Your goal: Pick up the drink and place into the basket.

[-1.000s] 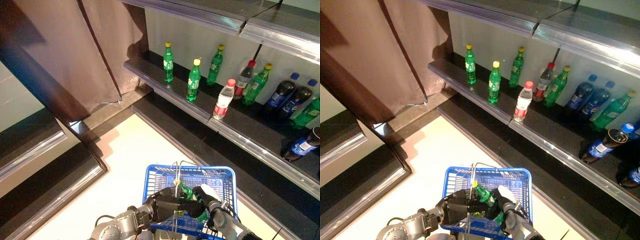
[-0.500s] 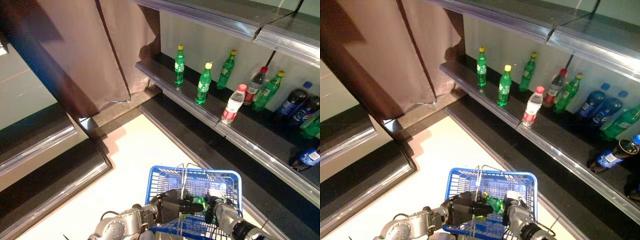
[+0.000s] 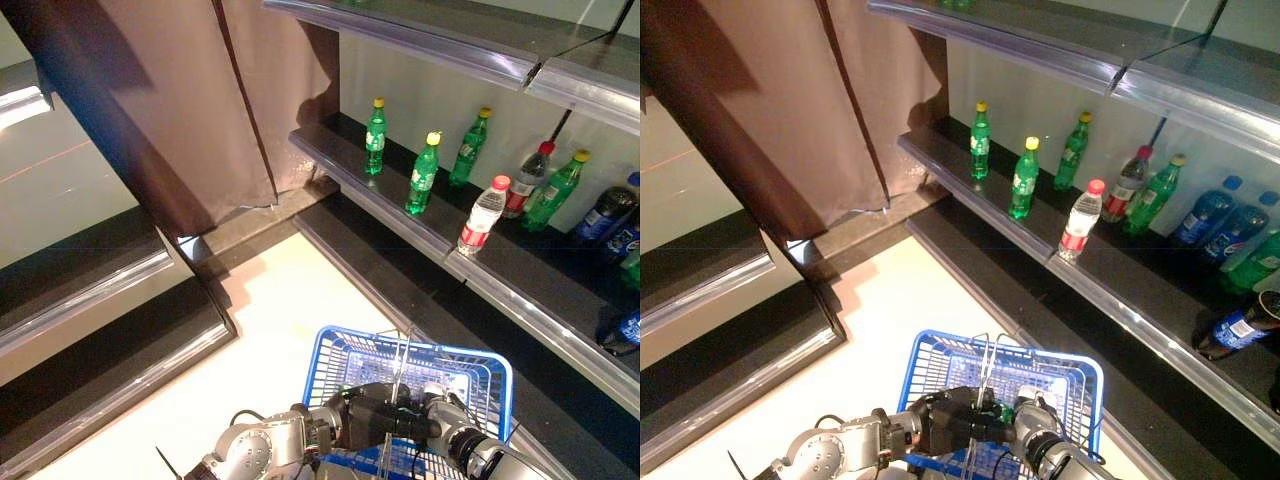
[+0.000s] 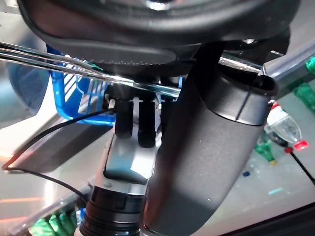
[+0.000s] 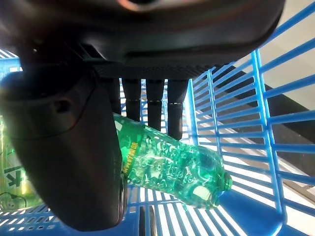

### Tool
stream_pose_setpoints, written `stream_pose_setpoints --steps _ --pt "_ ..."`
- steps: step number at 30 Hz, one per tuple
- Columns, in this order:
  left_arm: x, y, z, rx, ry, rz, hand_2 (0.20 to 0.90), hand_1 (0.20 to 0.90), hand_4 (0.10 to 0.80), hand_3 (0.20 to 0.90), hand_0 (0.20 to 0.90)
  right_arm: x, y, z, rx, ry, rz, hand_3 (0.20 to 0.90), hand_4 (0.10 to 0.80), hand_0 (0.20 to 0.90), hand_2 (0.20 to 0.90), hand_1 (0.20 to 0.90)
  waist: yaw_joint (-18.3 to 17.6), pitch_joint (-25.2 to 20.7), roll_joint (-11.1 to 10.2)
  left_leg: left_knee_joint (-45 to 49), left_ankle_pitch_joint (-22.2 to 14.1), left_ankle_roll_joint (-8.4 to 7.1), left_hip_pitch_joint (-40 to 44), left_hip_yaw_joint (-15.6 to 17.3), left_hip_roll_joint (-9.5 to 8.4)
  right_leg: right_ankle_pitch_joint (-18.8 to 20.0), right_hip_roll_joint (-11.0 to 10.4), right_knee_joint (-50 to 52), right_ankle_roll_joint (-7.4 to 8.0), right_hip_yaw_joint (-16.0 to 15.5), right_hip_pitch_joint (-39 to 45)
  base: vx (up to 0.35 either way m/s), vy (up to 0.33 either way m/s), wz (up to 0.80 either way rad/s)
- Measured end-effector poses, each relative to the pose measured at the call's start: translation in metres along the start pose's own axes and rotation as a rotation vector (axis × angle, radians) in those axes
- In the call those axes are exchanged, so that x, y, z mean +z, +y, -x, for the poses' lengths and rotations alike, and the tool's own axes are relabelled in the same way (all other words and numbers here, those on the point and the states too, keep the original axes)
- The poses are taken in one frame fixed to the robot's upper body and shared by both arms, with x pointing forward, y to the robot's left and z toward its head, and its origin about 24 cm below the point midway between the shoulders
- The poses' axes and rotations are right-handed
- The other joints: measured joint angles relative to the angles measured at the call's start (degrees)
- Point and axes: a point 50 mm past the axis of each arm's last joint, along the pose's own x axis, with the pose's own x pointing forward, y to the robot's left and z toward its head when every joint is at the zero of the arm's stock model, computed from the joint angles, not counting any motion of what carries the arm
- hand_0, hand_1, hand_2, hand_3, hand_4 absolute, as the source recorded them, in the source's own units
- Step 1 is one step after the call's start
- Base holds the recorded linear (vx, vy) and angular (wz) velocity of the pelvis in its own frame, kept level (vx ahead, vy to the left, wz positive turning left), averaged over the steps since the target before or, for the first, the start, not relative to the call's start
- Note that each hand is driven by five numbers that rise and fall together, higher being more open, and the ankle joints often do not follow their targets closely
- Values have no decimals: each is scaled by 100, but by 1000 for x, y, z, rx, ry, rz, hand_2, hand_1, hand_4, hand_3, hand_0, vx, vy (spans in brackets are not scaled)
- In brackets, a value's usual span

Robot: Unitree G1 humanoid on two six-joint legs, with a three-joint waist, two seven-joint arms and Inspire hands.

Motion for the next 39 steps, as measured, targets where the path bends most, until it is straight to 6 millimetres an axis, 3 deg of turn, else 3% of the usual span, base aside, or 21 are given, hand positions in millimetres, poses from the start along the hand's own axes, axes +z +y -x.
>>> stream_pose_setpoints --steps 6,8,16,23,25,32,39 --pt "0 -2 -2 -3 5 14 300 300 100 200 300 0 1 0 -6 2 -12 200 100 300 300 300 -6 -1 1 -2 5 10 -33 -2 -13 -4 -15 14 6 2 -34 -11 24 1" --pt "0 -3 -2 -8 5 22 300 300 100 200 300 -1 0 0 -14 3 -31 900 800 900 900 900 -20 -3 0 3 15 22 -70 -10 -15 -5 -18 32 8 6 -74 0 0 0" --pt "1 1 2 28 -5 56 300 300 100 200 300 -4 11 -1 9 -42 -193 900 800 900 900 900 -212 -1 -3 1 18 25 -62 2 -12 -11 -21 56 16 23 -88 -2 -3 0" --pt "5 20 21 120 -45 94 300 300 100 200 300 -18 21 8 -37 -153 -292 900 800 900 900 900 -344 28 -48 -12 14 27 -52 76 12 -7 -17 73 15 148 -148 -21 -24 -7" --pt "6 25 26 138 -57 106 300 300 100 200 300 -13 20 14 -52 -205 -314 900 800 900 900 900 -425 55 -91 -15 13 27 -48 88 18 -7 -15 75 14 157 -150 -18 -40 -2" --pt "15 40 47 242 -176 171 300 300 100 200 300 11 -4 43 -133 -384 -480 900 800 900 900 900 -610 208 -225 -25 -14 16 8 244 68 17 -6 68 1 315 -181 -44 -49 -12" --pt "13 55 69 353 -299 249 300 300 100 200 300 5 -26 76 -211 -570 -639 900 800 900 900 900 -643 236 -238 -28 -65 -3 26 382 121 58 8 -19 -24 430 -191 -62 -39 -10"
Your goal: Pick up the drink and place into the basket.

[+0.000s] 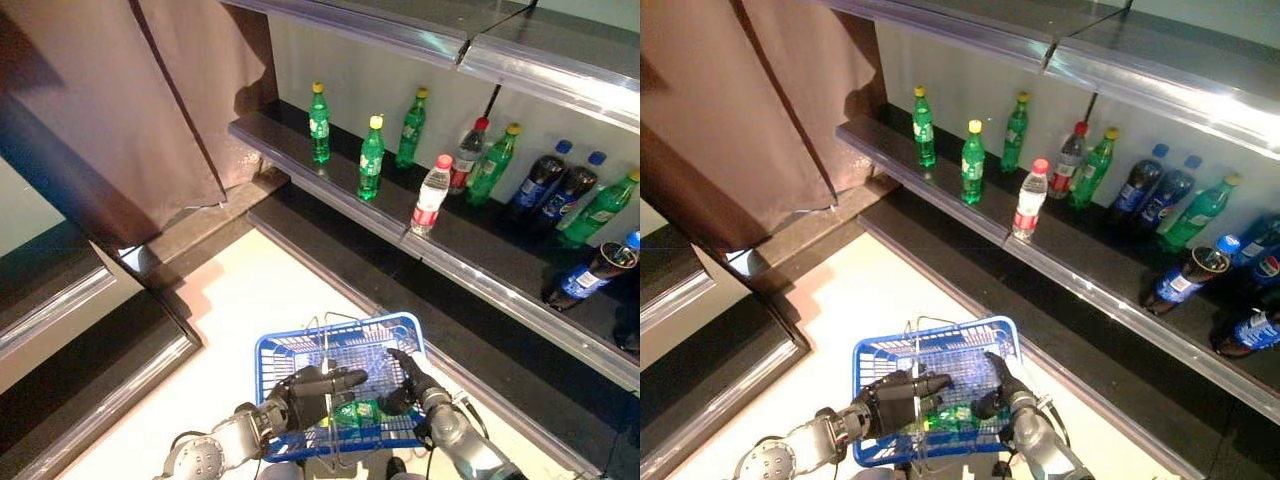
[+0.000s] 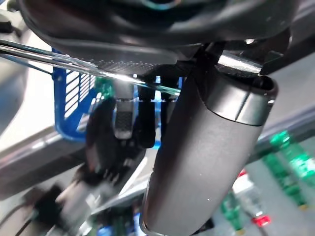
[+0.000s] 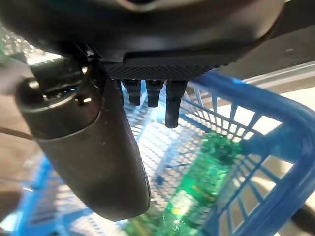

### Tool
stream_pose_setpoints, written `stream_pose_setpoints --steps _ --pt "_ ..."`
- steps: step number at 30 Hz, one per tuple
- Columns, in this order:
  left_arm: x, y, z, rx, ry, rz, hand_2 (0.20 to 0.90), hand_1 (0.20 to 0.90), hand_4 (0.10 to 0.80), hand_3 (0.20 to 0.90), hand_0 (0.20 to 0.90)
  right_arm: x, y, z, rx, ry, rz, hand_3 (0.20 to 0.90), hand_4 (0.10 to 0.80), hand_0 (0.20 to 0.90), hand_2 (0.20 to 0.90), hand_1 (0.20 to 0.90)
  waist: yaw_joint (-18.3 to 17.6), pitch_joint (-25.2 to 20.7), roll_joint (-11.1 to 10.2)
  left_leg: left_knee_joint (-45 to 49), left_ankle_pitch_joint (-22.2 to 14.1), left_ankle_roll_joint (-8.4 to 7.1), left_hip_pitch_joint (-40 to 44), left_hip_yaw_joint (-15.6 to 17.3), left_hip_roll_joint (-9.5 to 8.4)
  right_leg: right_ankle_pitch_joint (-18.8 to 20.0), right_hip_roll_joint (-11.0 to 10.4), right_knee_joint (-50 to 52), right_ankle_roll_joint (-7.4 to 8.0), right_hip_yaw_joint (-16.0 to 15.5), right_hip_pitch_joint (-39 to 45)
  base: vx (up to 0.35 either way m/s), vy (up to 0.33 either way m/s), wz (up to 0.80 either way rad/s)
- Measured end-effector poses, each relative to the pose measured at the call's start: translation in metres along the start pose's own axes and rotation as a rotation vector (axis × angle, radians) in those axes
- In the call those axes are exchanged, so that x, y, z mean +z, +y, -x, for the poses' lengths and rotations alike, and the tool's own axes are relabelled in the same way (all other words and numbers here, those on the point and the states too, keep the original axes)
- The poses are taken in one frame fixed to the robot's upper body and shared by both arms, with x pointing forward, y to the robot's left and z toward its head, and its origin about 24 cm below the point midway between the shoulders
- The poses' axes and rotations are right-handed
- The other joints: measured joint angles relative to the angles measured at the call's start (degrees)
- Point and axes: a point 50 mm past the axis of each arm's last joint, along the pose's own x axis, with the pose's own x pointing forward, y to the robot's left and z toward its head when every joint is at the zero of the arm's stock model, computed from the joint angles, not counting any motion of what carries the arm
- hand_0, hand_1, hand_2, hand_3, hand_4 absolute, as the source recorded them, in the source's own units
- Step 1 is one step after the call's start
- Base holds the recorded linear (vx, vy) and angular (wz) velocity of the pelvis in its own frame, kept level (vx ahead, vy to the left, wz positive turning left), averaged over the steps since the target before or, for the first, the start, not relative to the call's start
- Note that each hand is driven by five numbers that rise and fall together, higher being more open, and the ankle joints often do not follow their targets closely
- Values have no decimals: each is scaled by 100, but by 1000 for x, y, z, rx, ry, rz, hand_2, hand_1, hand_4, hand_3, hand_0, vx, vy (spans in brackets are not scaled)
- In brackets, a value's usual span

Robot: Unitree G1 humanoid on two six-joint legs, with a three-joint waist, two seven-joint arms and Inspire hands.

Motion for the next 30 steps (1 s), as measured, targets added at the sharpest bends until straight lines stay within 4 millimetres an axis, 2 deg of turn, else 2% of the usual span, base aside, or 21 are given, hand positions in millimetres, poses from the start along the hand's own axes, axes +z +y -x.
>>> stream_pose_setpoints --steps 4,10,12,17,21,26,30 --pt "4 7 6 51 -66 30 300 300 100 200 300 8 -22 8 -79 -97 -82 900 800 900 900 900 -74 31 -51 4 -9 -5 14 15 8 5 18 -10 -1 31 -1 -60 -26 -4" --pt "7 28 21 190 -156 59 300 300 100 200 300 11 -78 19 -343 -221 -219 900 800 900 900 900 -198 65 -109 14 -19 -18 31 98 35 20 28 -45 -9 65 -4 -56 -20 -5" --pt "5 33 22 239 -165 54 300 300 100 200 300 14 -84 23 -377 -272 -278 900 800 900 900 900 -217 69 -103 20 -19 -20 33 103 48 22 44 -45 -13 65 -5 -57 -46 -3" --pt "3 46 21 355 -210 74 300 300 100 200 300 34 -83 37 -392 -461 -352 900 800 900 900 900 -288 70 -101 17 -23 -29 48 153 69 33 81 -45 -28 87 -19 -77 -92 -5" --pt "2 55 25 415 -265 117 300 300 100 200 300 42 -85 45 -399 -577 -392 900 800 900 900 900 -283 70 -101 21 -34 -54 60 166 112 47 123 -46 -50 110 -18 -130 -154 -3" --pt "-1 73 28 506 -325 176 300 300 100 200 300 45 -86 47 -393 -617 -436 900 800 900 900 900 -245 71 -97 35 15 -126 -61 184 250 103 231 -46 -134 183 -167 -219 -87 -5" --pt "-10 76 22 525 -336 214 300 300 100 200 300 41 -87 40 -379 -593 -464 900 800 900 900 900 -200 88 -73 48 108 -205 -201 192 361 153 348 -45 -209 211 -384 -232 -15 -8"
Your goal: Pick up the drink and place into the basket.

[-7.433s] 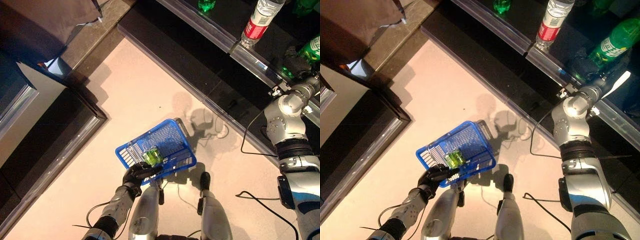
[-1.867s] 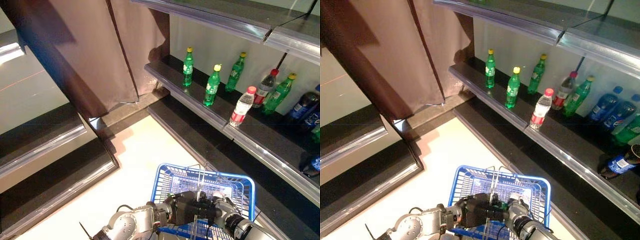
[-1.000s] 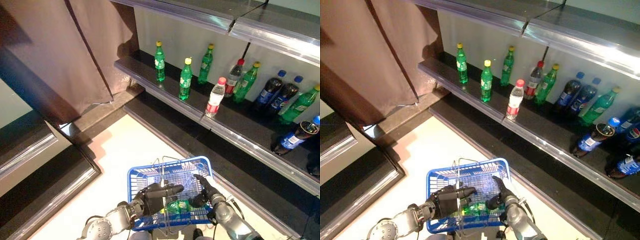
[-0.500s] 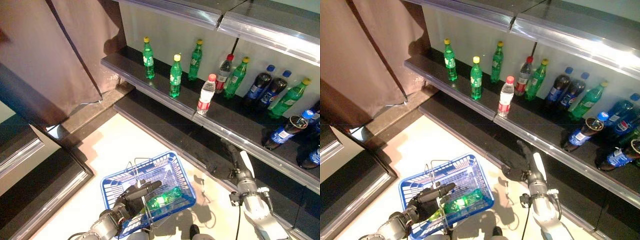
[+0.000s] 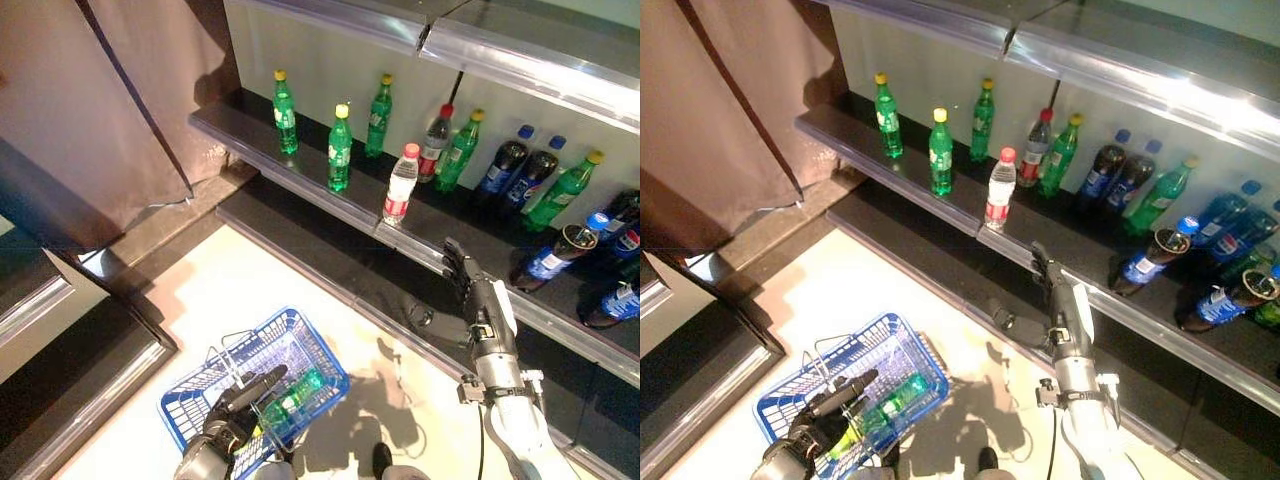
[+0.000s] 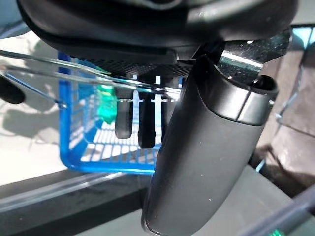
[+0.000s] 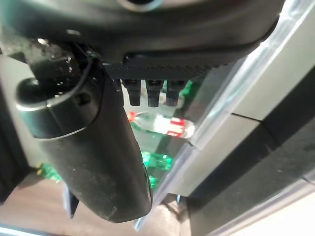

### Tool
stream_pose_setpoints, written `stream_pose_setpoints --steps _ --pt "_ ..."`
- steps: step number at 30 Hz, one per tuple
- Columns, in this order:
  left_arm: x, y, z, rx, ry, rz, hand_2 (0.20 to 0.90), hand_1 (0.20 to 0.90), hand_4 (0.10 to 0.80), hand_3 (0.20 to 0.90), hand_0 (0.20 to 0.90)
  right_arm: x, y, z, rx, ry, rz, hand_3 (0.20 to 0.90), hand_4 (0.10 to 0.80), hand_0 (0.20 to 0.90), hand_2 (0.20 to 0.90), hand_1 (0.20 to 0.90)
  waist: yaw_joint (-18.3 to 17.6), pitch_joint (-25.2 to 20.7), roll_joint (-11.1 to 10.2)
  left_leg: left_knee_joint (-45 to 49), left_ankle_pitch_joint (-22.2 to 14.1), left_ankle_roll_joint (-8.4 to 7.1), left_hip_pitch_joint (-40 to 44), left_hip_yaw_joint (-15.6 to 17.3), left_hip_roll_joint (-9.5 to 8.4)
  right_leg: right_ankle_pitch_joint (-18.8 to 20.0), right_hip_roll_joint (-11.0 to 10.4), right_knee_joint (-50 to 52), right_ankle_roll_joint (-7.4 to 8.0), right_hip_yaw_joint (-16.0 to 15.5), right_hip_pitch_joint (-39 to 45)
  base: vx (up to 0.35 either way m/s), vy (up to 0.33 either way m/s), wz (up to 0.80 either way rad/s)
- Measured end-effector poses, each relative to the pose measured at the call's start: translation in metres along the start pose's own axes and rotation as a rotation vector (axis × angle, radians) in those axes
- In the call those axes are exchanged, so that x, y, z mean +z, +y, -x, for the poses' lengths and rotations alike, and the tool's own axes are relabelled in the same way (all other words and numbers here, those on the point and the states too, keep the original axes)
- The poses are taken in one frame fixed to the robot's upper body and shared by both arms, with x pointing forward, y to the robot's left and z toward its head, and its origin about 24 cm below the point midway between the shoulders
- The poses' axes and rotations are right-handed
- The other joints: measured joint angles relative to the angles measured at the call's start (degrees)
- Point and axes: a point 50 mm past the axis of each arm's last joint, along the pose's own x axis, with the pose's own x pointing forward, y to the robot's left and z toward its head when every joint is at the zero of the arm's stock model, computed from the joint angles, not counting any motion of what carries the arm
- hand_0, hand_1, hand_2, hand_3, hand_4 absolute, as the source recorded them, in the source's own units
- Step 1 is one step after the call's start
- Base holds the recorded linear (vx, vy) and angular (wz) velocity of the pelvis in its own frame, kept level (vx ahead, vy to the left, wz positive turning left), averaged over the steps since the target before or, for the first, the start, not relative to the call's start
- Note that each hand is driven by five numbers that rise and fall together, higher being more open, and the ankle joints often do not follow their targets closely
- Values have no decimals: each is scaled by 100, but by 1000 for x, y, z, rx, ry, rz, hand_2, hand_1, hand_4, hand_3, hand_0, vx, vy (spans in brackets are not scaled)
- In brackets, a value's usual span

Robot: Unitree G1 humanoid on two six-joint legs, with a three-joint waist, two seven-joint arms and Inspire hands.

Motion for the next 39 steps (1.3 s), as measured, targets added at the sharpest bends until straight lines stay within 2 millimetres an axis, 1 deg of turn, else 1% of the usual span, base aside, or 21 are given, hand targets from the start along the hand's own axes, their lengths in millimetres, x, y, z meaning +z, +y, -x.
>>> stream_pose_setpoints --steps 3,4,5,6,7,8,10,11,12,14,16,21,27,29,31,32,35,36,37,38,39 --pt "-4 -2 -6 23 -19 2 300 300 100 200 300 -4 2 -5 12 10 5 900 800 900 900 900 1 85 63 115 -11 -29 -5 38 44 -50 42 67 -88 39 -23 -171 75 -11" --pt "-5 -5 -9 36 -31 -7 300 300 100 200 300 -2 4 -8 23 -2 3 900 800 900 900 900 -14 154 44 237 15 -73 -29 46 12 -42 -11 94 -114 78 -63 -193 199 -26" --pt "-5 -6 -14 54 -43 -35 300 300 100 200 300 0 6 -10 33 -9 -2 900 800 900 900 900 -23 213 -83 443 53 -183 -83 3 -118 6 -200 87 -116 116 -73 -157 205 -31" --pt "-5 -6 -17 64 -50 -52 300 300 100 200 300 0 8 -10 39 -12 -6 900 800 900 900 900 -28 249 -184 769 -159 -157 -164 -88 -182 42 -319 95 -90 136 -68 -147 260 -69" --pt "-7 -5 -21 85 -51 -88 300 300 100 200 300 5 12 -11 67 -34 -15 900 800 900 900 900 -13 277 -368 1999 -859 91 -273 -226 -438 147 -648 139 21 149 -139 -131 291 -73" --pt "-11 -5 -22 92 -50 -92 300 300 100 200 300 9 12 -9 72 -53 -17 900 800 900 900 900 -160 278 -317 2284 -1219 89 -185 -246 -465 189 -679 143 115 171 -149 -129 289 -64" --pt "-14 -8 -27 101 -61 -110 300 300 100 200 300 6 6 -6 53 -39 -12 900 800 900 900 900 -469 257 -276 1759 -1409 77 104 -233 -521 233 -683 205 315 174 -171 -114 245 2" --pt "-14 -9 -29 103 -63 -113 300 300 100 200 300 5 6 -5 51 -36 -10 900 800 900 900 900 -504 258 -273 1550 -1427 94 193 -214 -529 220 -686 227 356 166 -193 -172 287 21" --pt "-10 -12 -37 109 -74 -146 300 300 100 200 300 2 7 -6 43 -20 -20 900 800 900 900 900 -571 264 -358 1102 -1372 201 347 -201 -613 223 -793 341 434 163 -312 -159 222 17" --pt "-9 -8 -43 139 -67 -186 300 300 100 200 300 0 11 -5 52 -11 -39 900 800 900 900 900 -570 228 -494 955 -1276 297 370 -212 -769 247 -971 380 529 186 -383 -168 215 5" --pt "-15 10 -44 192 -39 -228 300 300 100 200 300 0 18 -4 58 -9 -79 900 800 900 900 900 -599 200 -536 839 -1221 406 473 -180 -926 271 -1127 481 576 197 -418 -191 210 -7" --pt "-20 39 -43 283 -7 -292 300 300 100 200 300 -4 26 -1 78 19 -107 900 800 900 900 900 -550 158 -598 587 -1125 463 617 -15 -982 344 -1181 553 682 159 -518 -188 98 -14" --pt "-25 54 -43 397 6 -202 300 300 100 200 300 -4 26 -1 76 27 -121 900 800 900 900 900 -550 120 -653 498 -1127 450 756 430 -830 630 -966 592 530 163 -672 -264 25 -39" --pt "-24 55 -43 427 1 -201 300 300 100 200 300 -8 27 -1 78 43 -130 900 800 900 900 900 -537 96 -565 396 -1102 468 764 518 -698 762 -816 693 467 172 -807 -239 -85 -25" --pt "-25 59 -40 460 -7 -200 300 300 100 200 300 -13 29 1 85 69 -129 900 800 900 900 900 -521 -45 -499 255 -962 399 769 557 -505 558 -646 1035 375 183 -995 -324 -220 -13" --pt "-26 63 -38 475 -13 -201 300 300 100 200 300 -14 31 2 90 74 -130 900 800 900 900 900 -463 -137 -439 164 -857 328 772 552 -368 182 -527 1416 310 184 -1102 -344 -301 -4" --pt "-23 63 -38 490 -42 -203 300 300 100 200 300 -12 36 0 106 62 -135 900 800 900 900 900 -250 -187 -356 159 -740 117 666 557 -142 -332 -558 1985 303 179 -1206 -251 -286 0" --pt "-21 65 -37 496 -51 -204 300 300 100 200 300 -11 39 0 119 60 -139 900 800 900 900 900 -162 -222 -383 164 -698 27 640 523 -104 -385 -617 1818 338 216 -1097 -304 -453 -5" --pt "-19 65 -37 499 -56 -200 300 300 100 200 300 -10 42 -1 131 55 -140 900 800 900 900 900 -48 -260 -436 149 -704 16 630 449 -121 -521 -504 1528 276 298 -960 -283 -482 -19" --pt "-22 61 -39 496 -53 -170 300 300 100 200 300 -9 42 -7 140 47 -126 900 800 900 900 900 41 -223 -238 172 -656 -32 616 335 148 -372 -304 1348 166 299 -897 -358 -639 -28" --pt "-24 59 -39 495 -53 -153 300 300 100 200 300 -10 40 -9 146 48 -112 900 800 900 900 900 92 -265 -134 174 -656 -33 622 334 277 -222 -147 1067 56 299 -782 -222 -424 -27"
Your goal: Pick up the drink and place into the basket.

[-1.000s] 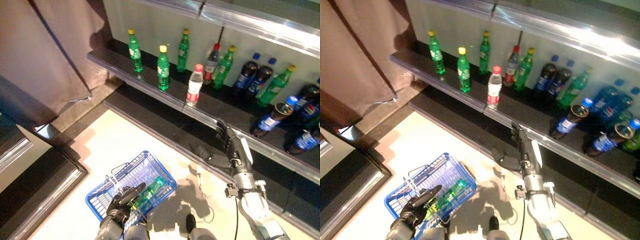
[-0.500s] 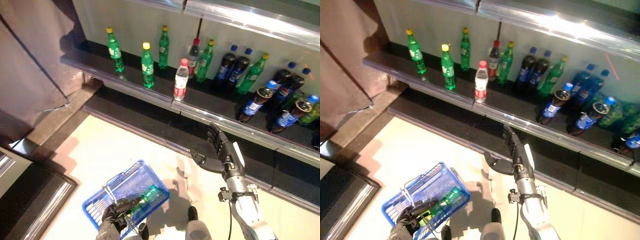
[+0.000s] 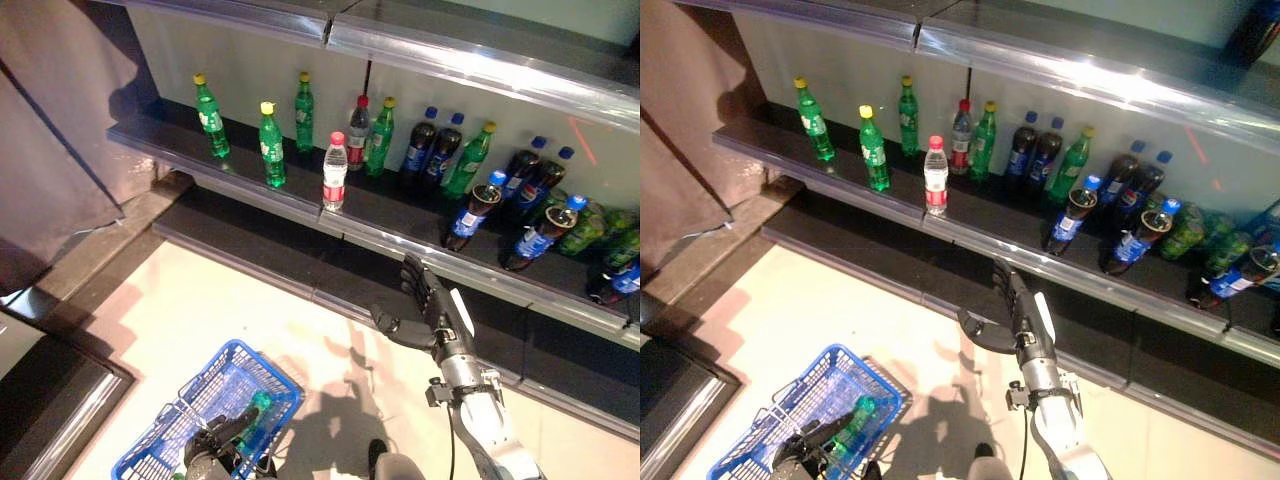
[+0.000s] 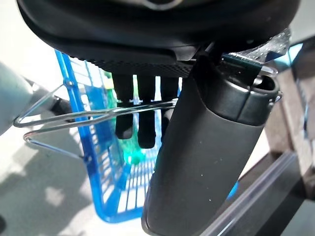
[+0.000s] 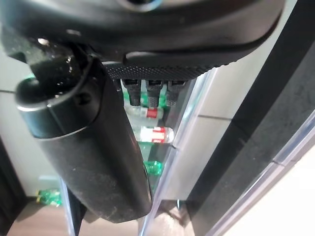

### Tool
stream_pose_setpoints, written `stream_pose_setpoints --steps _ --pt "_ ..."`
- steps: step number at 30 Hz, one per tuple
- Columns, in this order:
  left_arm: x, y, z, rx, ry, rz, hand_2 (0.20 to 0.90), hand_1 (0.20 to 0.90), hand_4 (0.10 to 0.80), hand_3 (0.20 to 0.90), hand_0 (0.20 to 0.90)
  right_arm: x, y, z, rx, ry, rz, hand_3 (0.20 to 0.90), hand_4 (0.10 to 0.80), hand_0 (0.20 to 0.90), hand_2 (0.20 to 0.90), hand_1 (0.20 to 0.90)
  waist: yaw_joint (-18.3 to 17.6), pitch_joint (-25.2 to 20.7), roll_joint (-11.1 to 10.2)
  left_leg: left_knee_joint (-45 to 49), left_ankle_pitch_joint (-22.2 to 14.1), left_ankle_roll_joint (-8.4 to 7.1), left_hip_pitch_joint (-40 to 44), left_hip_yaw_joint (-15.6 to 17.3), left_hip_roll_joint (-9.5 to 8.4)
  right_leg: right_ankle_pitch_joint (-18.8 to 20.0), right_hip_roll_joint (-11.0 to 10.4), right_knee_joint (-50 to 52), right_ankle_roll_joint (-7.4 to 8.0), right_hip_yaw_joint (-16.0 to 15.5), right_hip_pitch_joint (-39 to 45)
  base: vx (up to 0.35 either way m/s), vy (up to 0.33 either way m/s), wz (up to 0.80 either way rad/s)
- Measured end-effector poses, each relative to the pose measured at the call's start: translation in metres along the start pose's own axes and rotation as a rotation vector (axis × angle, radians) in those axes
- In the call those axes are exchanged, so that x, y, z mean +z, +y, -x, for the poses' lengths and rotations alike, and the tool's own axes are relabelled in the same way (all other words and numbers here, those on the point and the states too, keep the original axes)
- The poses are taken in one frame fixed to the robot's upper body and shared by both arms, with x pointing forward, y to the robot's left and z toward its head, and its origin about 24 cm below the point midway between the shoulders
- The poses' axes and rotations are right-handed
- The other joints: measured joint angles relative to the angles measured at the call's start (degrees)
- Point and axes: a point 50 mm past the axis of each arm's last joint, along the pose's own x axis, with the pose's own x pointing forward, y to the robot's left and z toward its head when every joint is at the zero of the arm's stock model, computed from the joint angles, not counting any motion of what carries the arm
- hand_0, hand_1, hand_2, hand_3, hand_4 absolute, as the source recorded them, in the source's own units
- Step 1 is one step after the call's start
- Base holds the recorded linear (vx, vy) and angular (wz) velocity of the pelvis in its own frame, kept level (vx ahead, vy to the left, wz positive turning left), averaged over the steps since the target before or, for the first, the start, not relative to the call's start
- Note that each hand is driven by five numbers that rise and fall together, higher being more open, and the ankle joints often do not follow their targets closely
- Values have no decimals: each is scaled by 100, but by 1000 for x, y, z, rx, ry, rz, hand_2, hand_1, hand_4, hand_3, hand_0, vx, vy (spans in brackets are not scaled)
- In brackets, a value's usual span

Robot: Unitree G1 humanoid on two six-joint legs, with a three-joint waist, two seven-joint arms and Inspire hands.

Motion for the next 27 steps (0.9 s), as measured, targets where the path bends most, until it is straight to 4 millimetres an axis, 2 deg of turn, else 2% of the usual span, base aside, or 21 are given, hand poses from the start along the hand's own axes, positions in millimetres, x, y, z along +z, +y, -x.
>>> stream_pose_setpoints --steps 1,2,3,4,5,6,8,9,11,12,13,14,15,16,17,19,21,22,27 --pt "-1 0 0 3 3 7 300 300 100 200 300 0 0 -1 4 0 6 900 800 900 900 900 14 -13 35 3 12 2 3 7 117 15 52 -90 -25 -13 34 -229 -467 -19" --pt "-2 -1 1 10 8 20 300 300 100 200 300 1 -1 -3 14 -1 18 900 800 900 900 900 35 -21 70 14 64 -103 41 37 237 46 181 -280 -122 -110 98 -175 -357 -17" --pt "-3 0 1 13 13 22 300 300 100 200 300 2 -1 -4 17 -4 21 900 800 900 900 900 72 -22 80 24 62 -106 70 73 353 84 263 -340 -178 -215 137 -304 -535 -22" --pt "-7 -1 2 14 24 34 300 300 100 200 300 2 -3 -4 18 -4 28 900 800 900 900 900 119 -23 155 113 27 -80 -1 82 559 141 424 -323 -270 -334 147 -210 -320 -24" --pt "-9 0 2 15 28 37 300 300 100 200 300 3 -4 -4 25 -8 35 900 800 900 900 900 128 -36 155 106 14 -124 -17 77 626 115 487 -181 -314 -341 52 -287 -405 -26" --pt "-9 1 2 17 24 49 300 300 100 200 300 4 -6 -4 48 -4 53 900 800 900 900 900 141 -33 76 116 32 -149 -38 28 709 -10 603 111 -459 -311 -207 -202 -274 -27" --pt "-9 -1 3 -12 21 48 300 300 100 200 300 4 -8 -3 62 -2 65 900 800 900 900 900 136 -2 55 140 134 -32 -44 -110 756 -11 699 146 -535 -224 -272 -199 -250 -33" --pt "-7 -10 3 -48 15 62 300 300 100 200 300 3 -9 -3 71 -1 66 900 800 900 900 900 132 64 -29 411 225 94 -199 -383 642 30 651 137 -593 -89 -339 -160 -183 -50" --pt "-11 -24 6 -73 26 83 300 300 100 200 300 3 -11 -3 86 4 68 900 800 900 900 900 20 108 -102 882 225 101 -432 -451 305 212 460 7 -565 35 -349 -127 -172 -46" --pt "-14 -26 6 -77 35 86 300 300 100 200 300 2 -12 -2 88 9 73 900 800 900 900 900 -72 124 -138 1109 200 73 -550 -464 50 294 297 -90 -534 54 -321 -53 -102 -19" --pt "-15 -27 7 -78 40 89 300 300 100 200 300 2 -13 -1 86 11 74 900 800 900 900 900 -96 136 -161 1235 148 41 -609 -463 -112 335 209 -152 -523 77 -302 -6 -71 -21" --pt "-20 -28 9 -80 58 116 300 300 100 200 300 2 -15 0 82 14 79 900 800 900 900 900 -113 169 -198 1388 -41 171 -648 -474 -567 436 -14 -304 -447 121 -243 34 -43 -38" --pt "-26 -29 11 -79 88 167 300 300 100 200 300 1 -18 3 83 22 91 900 800 900 900 900 -131 129 -43 1284 -272 350 -625 -341 -917 541 -76 -445 -339 -13 -191 48 -39 -28" --pt "-32 -28 13 -74 104 170 300 300 100 200 300 -1 -20 7 79 33 94 900 800 900 900 900 -198 57 164 1038 -478 437 -587 -341 -889 579 52 -506 -286 -106 -186 51 -14 -7" --pt "-33 -28 13 -72 107 165 300 300 100 200 300 -2 -20 9 75 39 93 900 800 900 900 900 -206 37 229 894 -613 357 -584 -403 -844 591 121 -507 -269 -152 -191 29 21 16" --pt "-27 -20 8 -61 93 139 300 300 100 200 300 -8 -6 11 90 60 49 900 800 900 900 900 -174 34 -7 655 -494 467 -497 -407 -935 606 49 -518 -212 -132 -212 6 37 9" --pt "-26 -18 7 -65 93 127 300 300 100 200 300 -8 1 11 97 56 40 900 800 900 900 900 -165 -5 -71 534 -420 517 -398 -413 -976 592 19 -499 -179 -131 -200 -30 26 3" --pt "-27 -17 7 -62 96 126 300 300 100 200 300 -7 4 11 92 47 22 900 800 900 900 900 -174 -28 -101 392 -333 514 -288 -406 -991 558 2 -429 -93 -134 -203 -52 9 3" --pt "-28 -16 7 -52 115 115 300 300 100 200 300 -6 4 10 83 40 30 900 800 900 900 900 -218 -30 -114 301 -317 506 -185 -469 -964 240 -4 74 -114 -147 -363 -42 -128 6"
